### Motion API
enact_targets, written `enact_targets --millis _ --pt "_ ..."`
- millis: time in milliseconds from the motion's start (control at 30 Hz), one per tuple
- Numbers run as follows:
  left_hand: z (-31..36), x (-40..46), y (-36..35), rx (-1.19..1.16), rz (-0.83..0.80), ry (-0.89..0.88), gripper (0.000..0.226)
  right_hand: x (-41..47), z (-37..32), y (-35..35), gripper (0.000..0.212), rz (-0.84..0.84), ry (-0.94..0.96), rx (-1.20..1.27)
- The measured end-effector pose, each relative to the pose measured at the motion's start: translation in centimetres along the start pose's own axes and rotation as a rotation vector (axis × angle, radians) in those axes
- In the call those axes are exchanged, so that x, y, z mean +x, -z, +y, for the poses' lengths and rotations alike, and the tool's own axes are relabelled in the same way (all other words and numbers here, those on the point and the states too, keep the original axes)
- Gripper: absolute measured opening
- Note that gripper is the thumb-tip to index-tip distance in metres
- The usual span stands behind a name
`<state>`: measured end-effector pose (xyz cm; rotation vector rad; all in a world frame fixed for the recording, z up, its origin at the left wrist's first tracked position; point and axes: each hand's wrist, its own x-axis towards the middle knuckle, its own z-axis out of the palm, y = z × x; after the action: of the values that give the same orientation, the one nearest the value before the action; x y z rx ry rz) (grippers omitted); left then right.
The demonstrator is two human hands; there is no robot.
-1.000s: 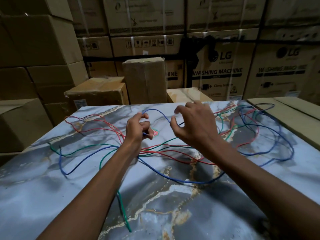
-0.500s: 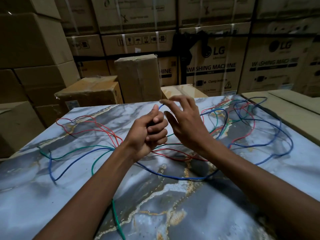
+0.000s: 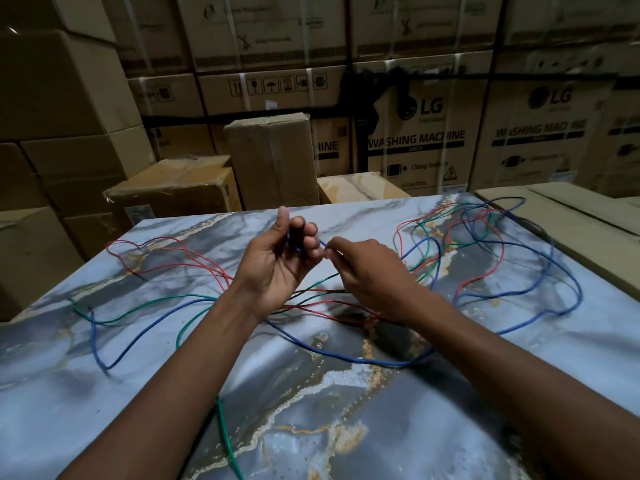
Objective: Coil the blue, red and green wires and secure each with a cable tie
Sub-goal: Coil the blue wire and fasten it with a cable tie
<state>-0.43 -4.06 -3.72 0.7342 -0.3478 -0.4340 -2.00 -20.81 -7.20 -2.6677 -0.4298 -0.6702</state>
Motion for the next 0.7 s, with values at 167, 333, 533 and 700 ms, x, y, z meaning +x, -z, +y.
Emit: enact_targets --millis 167,333,533,700 --pt "0.7 0.4 0.9 -0.025 0.084 -0.109 0.057 -0.2 -1.0 0.4 0.047 -0.056 0.025 -0.266" --pt "2.4 1.1 2.9 -0.086 0.092 -0.222 0.044 -0.2 -1.1 0.7 0.043 -0.035 0.087 -0.269" --pt "3.7 1.0 4.4 -0.085 0.123 -0.318 0.046 -0.5 -0.7 0.7 0.034 0.077 0.23 -0.092" --pt "3.4 1.0 4.1 -0.016 0.129 -0.322 0.039 -0.5 -2.1 0.4 0.024 0.079 0.381 -0.116"
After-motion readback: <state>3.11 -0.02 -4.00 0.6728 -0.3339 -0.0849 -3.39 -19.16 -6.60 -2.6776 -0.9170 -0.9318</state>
